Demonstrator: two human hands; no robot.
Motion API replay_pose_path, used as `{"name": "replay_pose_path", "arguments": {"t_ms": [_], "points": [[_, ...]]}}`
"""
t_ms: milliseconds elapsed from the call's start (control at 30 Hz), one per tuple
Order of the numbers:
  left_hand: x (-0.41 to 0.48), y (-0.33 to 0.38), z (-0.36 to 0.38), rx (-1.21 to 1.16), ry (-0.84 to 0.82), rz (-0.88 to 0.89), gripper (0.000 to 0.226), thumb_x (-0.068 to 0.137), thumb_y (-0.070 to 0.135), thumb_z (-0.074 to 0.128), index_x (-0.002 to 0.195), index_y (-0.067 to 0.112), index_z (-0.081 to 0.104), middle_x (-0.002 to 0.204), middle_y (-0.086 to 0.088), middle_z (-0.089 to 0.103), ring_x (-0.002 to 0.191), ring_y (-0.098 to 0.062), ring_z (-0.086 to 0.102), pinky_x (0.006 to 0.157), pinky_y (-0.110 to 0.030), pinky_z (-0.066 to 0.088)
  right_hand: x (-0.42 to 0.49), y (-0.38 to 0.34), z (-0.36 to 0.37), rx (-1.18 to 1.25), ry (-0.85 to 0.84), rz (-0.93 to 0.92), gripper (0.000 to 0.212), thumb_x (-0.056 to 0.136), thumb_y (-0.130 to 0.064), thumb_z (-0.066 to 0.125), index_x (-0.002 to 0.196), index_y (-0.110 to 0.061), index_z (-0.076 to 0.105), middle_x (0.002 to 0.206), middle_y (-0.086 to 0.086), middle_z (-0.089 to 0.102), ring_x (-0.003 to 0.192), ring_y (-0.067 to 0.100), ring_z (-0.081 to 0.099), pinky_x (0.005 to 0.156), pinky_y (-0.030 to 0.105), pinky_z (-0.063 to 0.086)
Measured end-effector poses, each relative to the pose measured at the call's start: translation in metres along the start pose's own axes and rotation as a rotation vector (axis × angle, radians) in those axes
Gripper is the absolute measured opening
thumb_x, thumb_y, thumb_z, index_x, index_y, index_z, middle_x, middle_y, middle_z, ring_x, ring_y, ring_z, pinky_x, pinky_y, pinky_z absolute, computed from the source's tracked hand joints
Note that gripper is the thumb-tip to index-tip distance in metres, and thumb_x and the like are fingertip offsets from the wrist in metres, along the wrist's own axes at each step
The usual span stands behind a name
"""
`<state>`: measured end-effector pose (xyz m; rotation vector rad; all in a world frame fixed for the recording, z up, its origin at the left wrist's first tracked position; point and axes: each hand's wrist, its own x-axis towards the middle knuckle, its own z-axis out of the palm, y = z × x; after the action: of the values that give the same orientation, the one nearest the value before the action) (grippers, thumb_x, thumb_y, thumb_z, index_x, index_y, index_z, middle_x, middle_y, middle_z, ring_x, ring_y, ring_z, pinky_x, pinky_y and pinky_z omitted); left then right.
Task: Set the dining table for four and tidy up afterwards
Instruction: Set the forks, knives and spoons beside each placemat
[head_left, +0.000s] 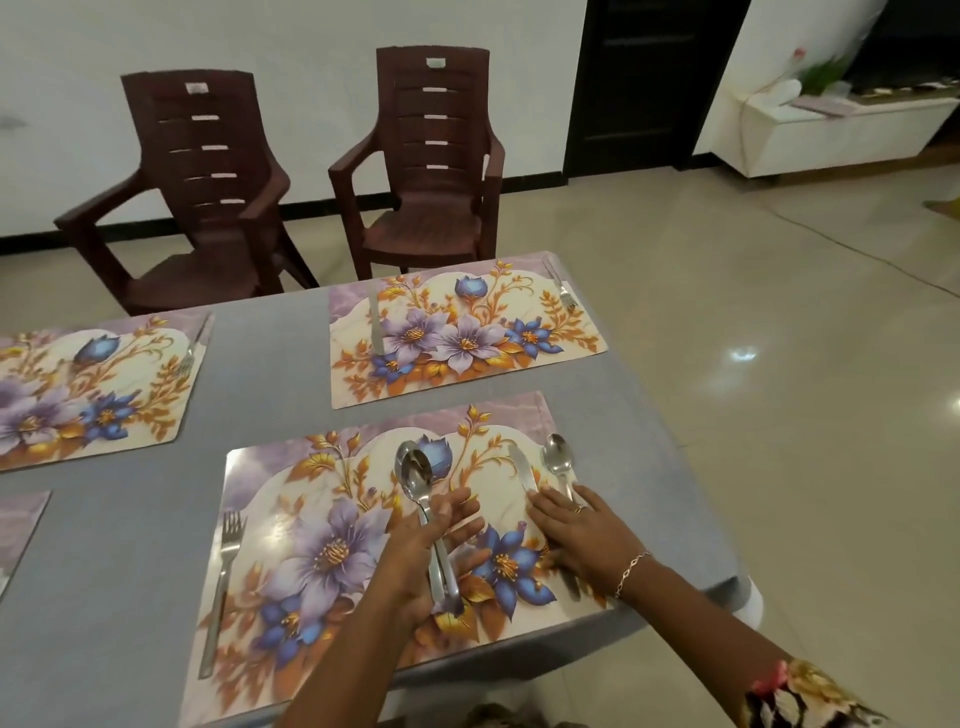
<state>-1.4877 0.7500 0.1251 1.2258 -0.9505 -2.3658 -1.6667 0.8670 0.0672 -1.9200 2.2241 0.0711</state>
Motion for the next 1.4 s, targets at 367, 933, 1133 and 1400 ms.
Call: {"name": "replay_pose_path", "arguments": {"t_ms": [367,933,1133,1400], "points": [[0.002,-0.009,0.003,0.0,0.011,-0.008,0.022,0.096,0.019,0.048,0.104,0.007,0.064,0.113,-0.016,0.066,0.104,-0.033,0.063,0.069,-0.038,0.059,-0.025,0.016,-0.003,0.233,-0.007,0.218,0.062,0.097,-0.044,0.035,0.148,-0.025,0.006,0.157,-0.005,0.007,0.144,0.012,0.01,0.114,0.024,0.002],[0.007,-0.02,0.027,0.109,-0.027,-0.035,0.025,0.1,0.019,0.039,0.108,0.01,0.061,0.119,-0.009,0.063,0.112,-0.029,0.058,0.079,-0.035,0.054,-0.019,0.004,0.009,-0.061,0.118,-0.105,0.064,0.05,-0.058,0.081,0.106,-0.03,0.069,0.113,-0.009,0.068,0.103,0.015,0.066,0.083,0.034,0.052],[0.008,-0.018,0.03,0.124,-0.077,-0.076,0.026,0.101,0.021,0.036,0.11,0.012,0.059,0.118,-0.007,0.063,0.109,-0.026,0.06,0.081,-0.036,0.053,-0.023,-0.002,0.013,-0.013,0.126,-0.025,0.068,0.049,-0.057,0.083,0.109,-0.027,0.068,0.114,-0.005,0.067,0.105,0.019,0.065,0.085,0.043,0.05],[0.021,-0.009,0.039,0.12,-0.094,-0.073,0.026,0.1,0.018,0.039,0.115,0.007,0.058,0.113,-0.01,0.066,0.099,-0.025,0.063,0.065,-0.029,0.059,-0.025,-0.003,0.016,0.021,0.166,0.025,0.082,0.055,-0.06,0.078,0.121,-0.027,0.042,0.119,-0.007,0.065,0.11,0.018,0.062,0.101,0.045,0.04]]}}
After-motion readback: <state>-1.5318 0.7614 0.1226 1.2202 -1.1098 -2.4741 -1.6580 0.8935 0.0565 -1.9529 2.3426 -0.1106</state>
